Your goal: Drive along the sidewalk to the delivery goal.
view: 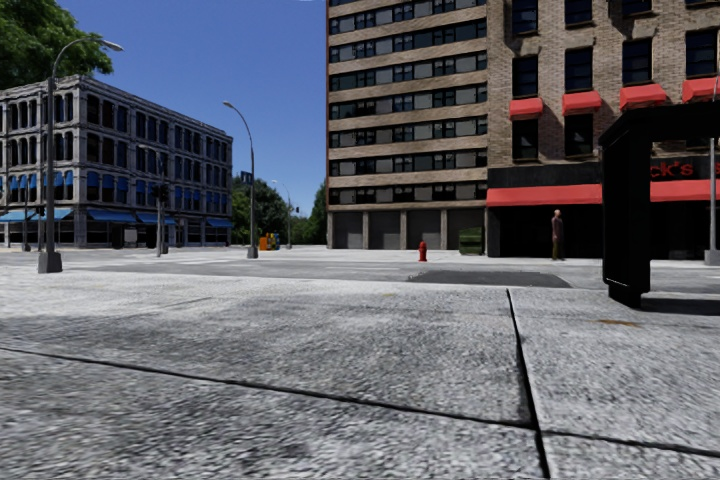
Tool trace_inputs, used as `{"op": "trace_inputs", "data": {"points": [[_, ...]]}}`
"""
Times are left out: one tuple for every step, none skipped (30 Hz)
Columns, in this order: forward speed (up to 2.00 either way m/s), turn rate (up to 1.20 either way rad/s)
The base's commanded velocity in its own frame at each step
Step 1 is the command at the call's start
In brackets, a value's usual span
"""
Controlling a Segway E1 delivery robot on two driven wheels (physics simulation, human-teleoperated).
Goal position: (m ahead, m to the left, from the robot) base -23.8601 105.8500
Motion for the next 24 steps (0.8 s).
{"op": "trace_inputs", "data": {"points": [[2.00,0.82],[2.00,0.82],[2.00,0.85],[2.00,0.90],[2.00,0.92],[2.00,0.92],[2.00,0.92],[2.00,0.92],[2.00,0.92],[2.00,0.92],[2.00,0.92],[2.00,0.92],[2.00,0.92],[2.00,0.92],[2.00,0.92],[2.00,0.92],[2.00,0.92],[2.00,0.92],[2.00,0.92],[2.00,0.92],[2.00,0.92],[2.00,0.92],[2.00,0.92],[2.00,0.91]]}}
